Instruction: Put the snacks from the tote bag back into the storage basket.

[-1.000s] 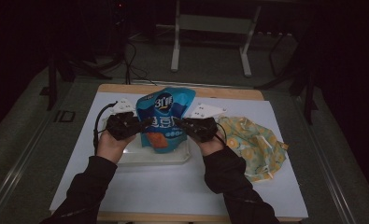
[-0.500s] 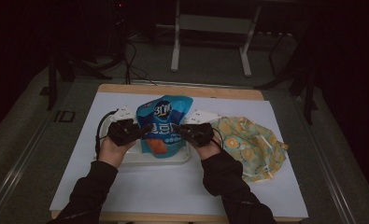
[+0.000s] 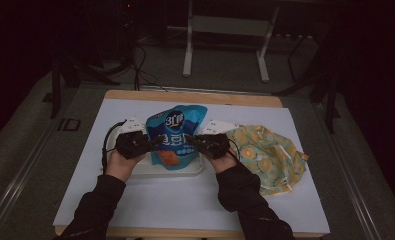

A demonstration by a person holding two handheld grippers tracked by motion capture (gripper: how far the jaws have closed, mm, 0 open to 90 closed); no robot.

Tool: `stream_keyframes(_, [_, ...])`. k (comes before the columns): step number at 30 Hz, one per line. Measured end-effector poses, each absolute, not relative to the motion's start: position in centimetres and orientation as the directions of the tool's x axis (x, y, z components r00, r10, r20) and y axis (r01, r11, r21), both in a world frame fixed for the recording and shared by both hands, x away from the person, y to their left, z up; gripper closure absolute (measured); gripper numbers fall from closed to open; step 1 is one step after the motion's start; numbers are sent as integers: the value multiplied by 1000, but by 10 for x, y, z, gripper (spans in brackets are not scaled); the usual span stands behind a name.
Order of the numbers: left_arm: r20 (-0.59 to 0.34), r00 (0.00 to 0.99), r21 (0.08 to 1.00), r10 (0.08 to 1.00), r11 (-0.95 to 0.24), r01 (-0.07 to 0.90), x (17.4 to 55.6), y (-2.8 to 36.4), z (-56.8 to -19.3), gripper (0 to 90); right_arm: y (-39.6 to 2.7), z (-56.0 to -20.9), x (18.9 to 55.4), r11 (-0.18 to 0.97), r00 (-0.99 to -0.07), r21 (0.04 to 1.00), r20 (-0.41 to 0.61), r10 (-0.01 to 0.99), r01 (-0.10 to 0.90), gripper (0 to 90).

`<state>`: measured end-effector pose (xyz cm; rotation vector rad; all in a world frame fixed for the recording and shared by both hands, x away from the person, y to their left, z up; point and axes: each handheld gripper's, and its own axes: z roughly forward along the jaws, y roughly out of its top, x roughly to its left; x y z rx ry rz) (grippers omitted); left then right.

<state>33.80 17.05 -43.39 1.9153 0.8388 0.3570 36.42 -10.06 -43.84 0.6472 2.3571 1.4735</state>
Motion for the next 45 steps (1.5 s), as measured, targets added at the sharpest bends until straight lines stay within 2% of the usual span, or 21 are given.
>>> stream_keyframes(6, [-140,721,881,678,-247,403,335,170,-431,612,-104,-434,365,341,-851,907,34,523,246,720])
stream_keyframes(10, [-111,714,883,691,-261,389,332,168,-430,514,-105,-430,364,353,-848,902,26,529,248,628])
stream_keyframes(13, [-113,715,885,690,-257,388,330,168,-430,354,-107,-428,366,349,-845,900,37,533,260,530])
stream_keyframes(15, [-126,717,886,685,-247,392,329,169,-430,286,-108,-427,366,356,-844,896,38,535,266,445])
stream_keyframes(17, [-151,744,888,651,-242,391,329,171,-431,153,-108,-427,367,362,-845,892,39,533,270,376])
stream_keyframes(18, [-163,736,887,657,-229,401,328,172,-432,117,-109,-427,367,358,-846,893,44,532,272,332])
stream_keyframes(21, [-166,723,879,671,-232,417,326,171,-435,117,-111,-426,367,351,-835,889,59,546,293,189])
stream_keyframes(24, [-178,714,884,677,-208,418,321,173,-437,115,-111,-425,364,378,-844,883,36,535,278,132])
stream_keyframes(28, [-181,703,884,687,-199,423,316,174,-435,87,-117,-424,362,352,-850,888,78,521,297,138])
stream_keyframes(45, [-177,689,895,703,-176,410,290,172,-438,87,-152,-418,344,338,-836,901,48,546,273,163])
